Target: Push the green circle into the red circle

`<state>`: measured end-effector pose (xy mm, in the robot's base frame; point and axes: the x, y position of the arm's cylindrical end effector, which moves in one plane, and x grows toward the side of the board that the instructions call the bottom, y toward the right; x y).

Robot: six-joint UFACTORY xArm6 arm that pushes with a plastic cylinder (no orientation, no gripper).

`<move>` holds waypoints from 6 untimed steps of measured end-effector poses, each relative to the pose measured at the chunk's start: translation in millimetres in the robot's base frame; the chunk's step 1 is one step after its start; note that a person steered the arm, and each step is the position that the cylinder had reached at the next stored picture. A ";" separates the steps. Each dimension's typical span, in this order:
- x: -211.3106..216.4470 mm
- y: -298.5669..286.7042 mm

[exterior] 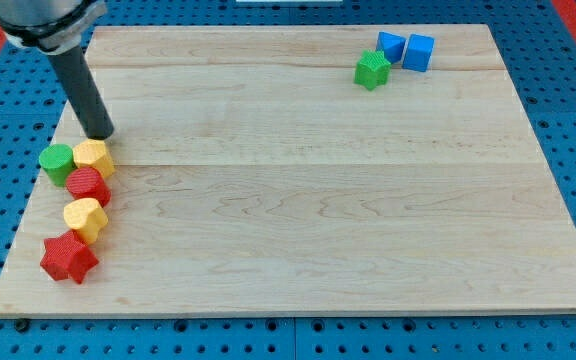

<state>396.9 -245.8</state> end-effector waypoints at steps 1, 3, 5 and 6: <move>31.4 -37.4; 44.6 72.1; 29.9 -54.9; 64.8 -46.5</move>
